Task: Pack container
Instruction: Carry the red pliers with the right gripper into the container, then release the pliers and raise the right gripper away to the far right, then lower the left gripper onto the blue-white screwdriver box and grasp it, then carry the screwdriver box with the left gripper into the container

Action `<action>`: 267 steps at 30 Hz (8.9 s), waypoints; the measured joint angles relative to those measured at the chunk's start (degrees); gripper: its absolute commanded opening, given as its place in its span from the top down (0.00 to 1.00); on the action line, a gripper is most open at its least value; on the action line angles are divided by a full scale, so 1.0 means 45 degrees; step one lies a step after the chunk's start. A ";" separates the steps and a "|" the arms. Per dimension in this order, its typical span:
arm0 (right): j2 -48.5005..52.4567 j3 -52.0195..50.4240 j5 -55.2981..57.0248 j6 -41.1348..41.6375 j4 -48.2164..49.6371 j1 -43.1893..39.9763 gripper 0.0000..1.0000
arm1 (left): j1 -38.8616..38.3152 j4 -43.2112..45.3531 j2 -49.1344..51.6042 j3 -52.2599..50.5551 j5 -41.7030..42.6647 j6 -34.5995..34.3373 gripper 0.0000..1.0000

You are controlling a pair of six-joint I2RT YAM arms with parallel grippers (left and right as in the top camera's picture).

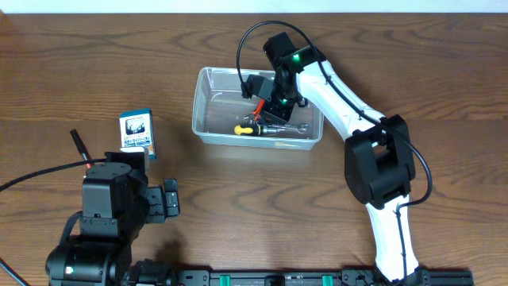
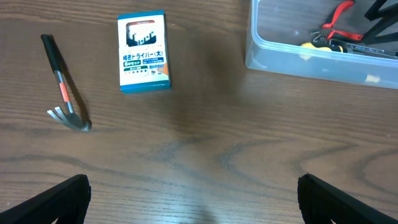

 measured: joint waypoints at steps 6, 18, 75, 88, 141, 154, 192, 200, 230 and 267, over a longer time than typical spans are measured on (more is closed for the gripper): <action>-0.0005 0.0840 0.0393 0.0835 -0.1137 -0.0010 0.01 | 0.0000 -0.0102 0.0029 0.0010 0.0000 0.0005 0.02; -0.3347 0.6314 0.2365 0.5187 -0.3351 -0.2905 0.01 | 0.1598 -0.2302 0.5207 0.6290 0.0005 0.0000 0.02; -0.4124 0.6222 0.2623 0.6844 -0.5950 -0.7407 0.01 | 0.4532 0.2215 1.7534 0.6849 0.1146 0.3633 0.02; -0.4124 0.6222 0.2623 0.6844 -0.5950 -0.7407 0.01 | 0.4532 0.2657 1.7534 0.6839 0.0554 0.3619 0.02; -0.4124 0.6222 0.2623 0.6844 -0.6460 -0.7407 0.01 | 0.4541 0.3740 1.7393 0.5600 0.0670 0.3371 0.22; -0.4124 0.6222 0.2623 0.6844 -0.6577 -0.7407 0.01 | 0.4546 0.3779 1.7393 0.5600 0.0675 0.3337 0.32; -0.4124 0.6222 0.2623 0.6844 -0.6577 -0.7407 0.01 | 0.4546 0.3779 1.7379 0.5600 0.0719 0.3332 0.58; -0.4124 0.6222 0.2623 0.6844 -0.6577 -0.7407 0.01 | 0.4546 0.3789 1.7320 0.5566 0.0724 0.3337 0.65; -0.4124 0.6222 0.2623 0.6844 -0.6795 -0.7407 0.01 | -0.1462 0.4721 1.0180 0.6217 0.0942 0.8893 0.94; -0.4124 0.6222 0.2623 0.6844 -0.6897 -0.7407 0.01 | -0.4313 0.7101 1.6563 0.6227 0.1005 1.2269 0.20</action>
